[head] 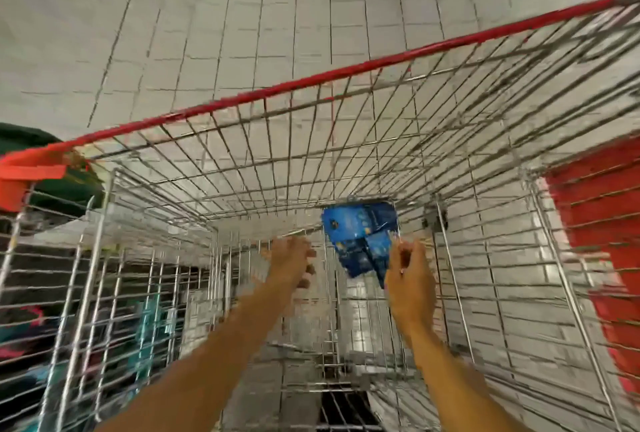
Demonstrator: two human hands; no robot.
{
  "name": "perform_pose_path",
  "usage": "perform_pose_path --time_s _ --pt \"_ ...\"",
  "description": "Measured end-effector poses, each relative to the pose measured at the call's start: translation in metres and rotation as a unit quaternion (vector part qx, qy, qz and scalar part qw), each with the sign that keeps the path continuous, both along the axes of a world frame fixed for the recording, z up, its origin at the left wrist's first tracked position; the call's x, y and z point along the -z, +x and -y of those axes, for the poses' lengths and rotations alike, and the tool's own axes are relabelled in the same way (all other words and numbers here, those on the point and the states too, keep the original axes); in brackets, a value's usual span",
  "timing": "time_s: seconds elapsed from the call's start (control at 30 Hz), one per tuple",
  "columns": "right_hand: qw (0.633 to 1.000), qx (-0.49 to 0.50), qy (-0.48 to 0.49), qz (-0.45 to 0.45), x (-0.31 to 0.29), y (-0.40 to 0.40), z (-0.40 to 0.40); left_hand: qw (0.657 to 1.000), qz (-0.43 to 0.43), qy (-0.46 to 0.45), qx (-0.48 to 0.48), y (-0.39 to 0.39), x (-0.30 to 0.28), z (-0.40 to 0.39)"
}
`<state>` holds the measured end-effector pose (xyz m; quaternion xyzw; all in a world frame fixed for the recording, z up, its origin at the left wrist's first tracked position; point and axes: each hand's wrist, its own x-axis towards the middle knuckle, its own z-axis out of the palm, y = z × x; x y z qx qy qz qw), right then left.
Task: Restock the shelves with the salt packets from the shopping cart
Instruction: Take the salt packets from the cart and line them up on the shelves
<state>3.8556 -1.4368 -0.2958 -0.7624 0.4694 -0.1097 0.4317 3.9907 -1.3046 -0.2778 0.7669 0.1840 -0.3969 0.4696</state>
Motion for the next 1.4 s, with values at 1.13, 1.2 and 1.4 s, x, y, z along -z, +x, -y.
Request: perform_pose_path --time_s 1.13,1.2,1.4 --pt "0.945 -0.098 0.052 -0.308 0.249 -0.055 0.012 0.893 -0.078 -0.088 -0.434 0.003 0.255 0.087" --pt "0.942 -0.109 0.061 -0.311 0.246 -0.064 0.005 0.893 -0.091 -0.079 -0.434 0.007 0.259 0.066" --pt "0.933 -0.086 0.099 -0.335 0.248 -0.073 -0.021 0.945 -0.043 -0.006 -0.324 0.024 0.276 0.001"
